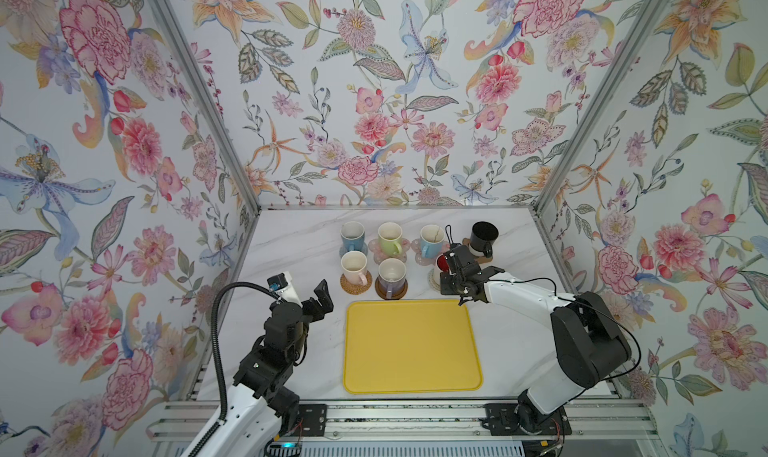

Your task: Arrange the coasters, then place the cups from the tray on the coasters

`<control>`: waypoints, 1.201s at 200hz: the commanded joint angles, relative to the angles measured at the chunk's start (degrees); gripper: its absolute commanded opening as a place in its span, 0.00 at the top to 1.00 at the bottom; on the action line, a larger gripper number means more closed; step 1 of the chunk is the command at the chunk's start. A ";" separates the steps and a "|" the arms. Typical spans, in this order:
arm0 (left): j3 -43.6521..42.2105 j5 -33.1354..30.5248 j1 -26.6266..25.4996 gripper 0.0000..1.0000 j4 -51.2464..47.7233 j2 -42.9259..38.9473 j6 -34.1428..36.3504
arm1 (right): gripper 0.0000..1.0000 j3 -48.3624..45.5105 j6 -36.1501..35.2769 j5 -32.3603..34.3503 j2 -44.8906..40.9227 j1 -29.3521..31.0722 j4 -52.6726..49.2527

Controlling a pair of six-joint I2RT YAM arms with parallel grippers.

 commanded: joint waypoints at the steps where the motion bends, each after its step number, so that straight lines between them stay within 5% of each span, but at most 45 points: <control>1: 0.58 -0.83 0.64 0.01 -1.51 -0.68 -0.13 | 0.88 0.37 0.99 0.33 0.31 0.54 2.33; 78: 0.96 -1.16 0.69 0.01 -2.20 -1.32 0.18 | 0.47 1.74 1.78 3.37 -3.30 3.91 -0.18; 149: 0.82 -2.90 0.91 0.01 -2.67 -2.41 0.58 | 0.01 -3.15 1.80 11.04 -23.27 1.86 -2.49; 195: -1.23 -7.32 0.91 0.01 -1.11 -2.82 1.40 | 0.01 -18.34 -4.02 23.14 -44.06 -4.70 2.59; 240: -8.90 -20.06 0.88 0.01 10.33 -6.61 7.37 | 0.01 -33.90 -8.50 16.61 -55.32 -17.52 13.48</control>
